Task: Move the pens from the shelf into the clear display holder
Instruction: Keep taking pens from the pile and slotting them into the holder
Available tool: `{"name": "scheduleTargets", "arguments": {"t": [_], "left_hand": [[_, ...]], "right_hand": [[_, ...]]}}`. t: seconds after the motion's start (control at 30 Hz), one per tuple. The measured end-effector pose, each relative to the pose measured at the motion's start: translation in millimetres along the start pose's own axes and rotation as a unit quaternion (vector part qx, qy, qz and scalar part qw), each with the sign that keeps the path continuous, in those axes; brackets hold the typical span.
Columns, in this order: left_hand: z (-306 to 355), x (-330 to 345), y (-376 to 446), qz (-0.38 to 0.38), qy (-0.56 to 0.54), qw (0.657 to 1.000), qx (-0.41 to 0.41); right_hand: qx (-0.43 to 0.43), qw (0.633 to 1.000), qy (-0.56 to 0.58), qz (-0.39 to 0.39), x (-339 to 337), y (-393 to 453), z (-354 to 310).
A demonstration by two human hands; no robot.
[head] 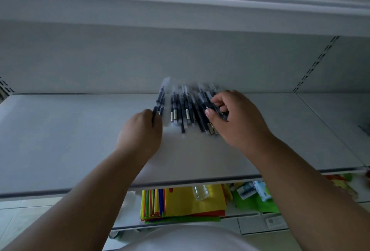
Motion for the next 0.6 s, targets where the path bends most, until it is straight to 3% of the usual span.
{"name": "scheduleTargets", "arguments": {"t": [0.1, 0.17, 0.27, 0.5, 0.6], "left_hand": [[-7, 8, -25, -0.007, -0.254, 0.967, -0.027], [-5, 11, -39, -0.016, -0.352, 0.935, -0.042], [6, 3, -52, -0.029, -0.411, 0.910, -0.038], [2, 8, -65, -0.054, -0.527, 0.840, -0.114], [4, 6, -70, -0.055, -0.537, 0.833, -0.125]], "right_hand": [[0.021, 1.000, -0.004, -0.014, 6, 1, 5], [0.040, 0.999, -0.017, -0.029, 14, 1, 9], [0.076, 0.994, -0.051, -0.060, 26, 0, 17], [0.124, 0.978, -0.132, -0.106, 43, 6, 31], [0.138, 0.972, -0.147, -0.121, 45, 11, 32]]}}
Point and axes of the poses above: each hand's wrist, its own y-axis towards the middle knuckle, its own x-axis out of the palm, z = x × y, the point moved 8 cm from there along y, towards the middle knuckle
